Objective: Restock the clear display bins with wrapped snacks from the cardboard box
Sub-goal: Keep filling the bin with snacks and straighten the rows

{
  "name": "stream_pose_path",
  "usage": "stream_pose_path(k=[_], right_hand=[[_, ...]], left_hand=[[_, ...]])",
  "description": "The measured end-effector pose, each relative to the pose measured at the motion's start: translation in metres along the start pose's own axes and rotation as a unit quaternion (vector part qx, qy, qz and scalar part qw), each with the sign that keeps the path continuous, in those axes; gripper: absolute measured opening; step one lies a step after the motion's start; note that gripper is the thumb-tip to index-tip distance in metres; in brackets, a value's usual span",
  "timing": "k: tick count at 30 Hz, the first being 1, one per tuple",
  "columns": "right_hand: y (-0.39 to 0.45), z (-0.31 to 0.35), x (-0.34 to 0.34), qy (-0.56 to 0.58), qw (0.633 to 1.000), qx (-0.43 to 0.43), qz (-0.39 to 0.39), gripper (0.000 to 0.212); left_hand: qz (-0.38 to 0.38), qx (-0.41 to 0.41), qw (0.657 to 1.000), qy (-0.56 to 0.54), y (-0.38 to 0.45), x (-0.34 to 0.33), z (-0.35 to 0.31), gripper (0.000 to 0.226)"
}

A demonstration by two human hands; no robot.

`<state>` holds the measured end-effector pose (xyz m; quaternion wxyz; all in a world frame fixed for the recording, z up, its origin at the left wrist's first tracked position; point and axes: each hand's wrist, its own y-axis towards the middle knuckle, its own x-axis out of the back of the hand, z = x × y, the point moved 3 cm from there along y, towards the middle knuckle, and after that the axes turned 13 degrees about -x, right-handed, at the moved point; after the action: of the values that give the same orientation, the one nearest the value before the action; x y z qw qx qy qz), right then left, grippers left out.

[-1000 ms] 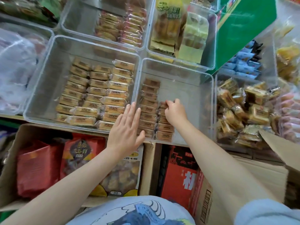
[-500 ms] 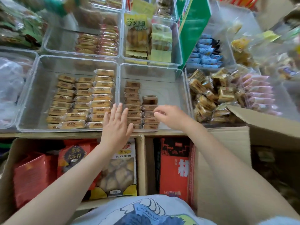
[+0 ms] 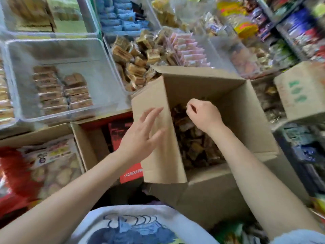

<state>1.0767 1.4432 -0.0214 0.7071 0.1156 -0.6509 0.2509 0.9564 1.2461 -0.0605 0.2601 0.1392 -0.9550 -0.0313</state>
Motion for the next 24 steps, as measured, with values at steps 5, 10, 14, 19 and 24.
stream_pose_path(k=[5, 10, 14, 19, 24], right_hand=[[0.037, -0.042, -0.05, -0.101, 0.984, 0.02, 0.143, 0.021], [0.072, -0.058, -0.1, -0.173, 0.96, 0.117, 0.188, 0.029], [0.091, -0.074, -0.141, -0.311, 0.916, 0.189, 0.168, 0.043], [0.107, -0.088, -0.159, -0.393, 0.892, 0.181, 0.131, 0.047], [0.114, -0.083, -0.152, -0.398, 0.888, 0.204, 0.105, 0.041]], left_hand=[[-0.055, 0.031, 0.998, 0.002, 0.016, -0.035, -0.022, 0.055], [-0.112, 0.067, 0.991, -0.008, 0.016, -0.054, -0.017, 0.051], [-0.143, 0.086, 0.986, -0.006, 0.015, -0.058, -0.016, 0.055], [-0.158, 0.092, 0.983, -0.008, 0.015, -0.061, -0.017, 0.055], [-0.166, 0.094, 0.982, -0.009, 0.017, -0.063, -0.019, 0.053]])
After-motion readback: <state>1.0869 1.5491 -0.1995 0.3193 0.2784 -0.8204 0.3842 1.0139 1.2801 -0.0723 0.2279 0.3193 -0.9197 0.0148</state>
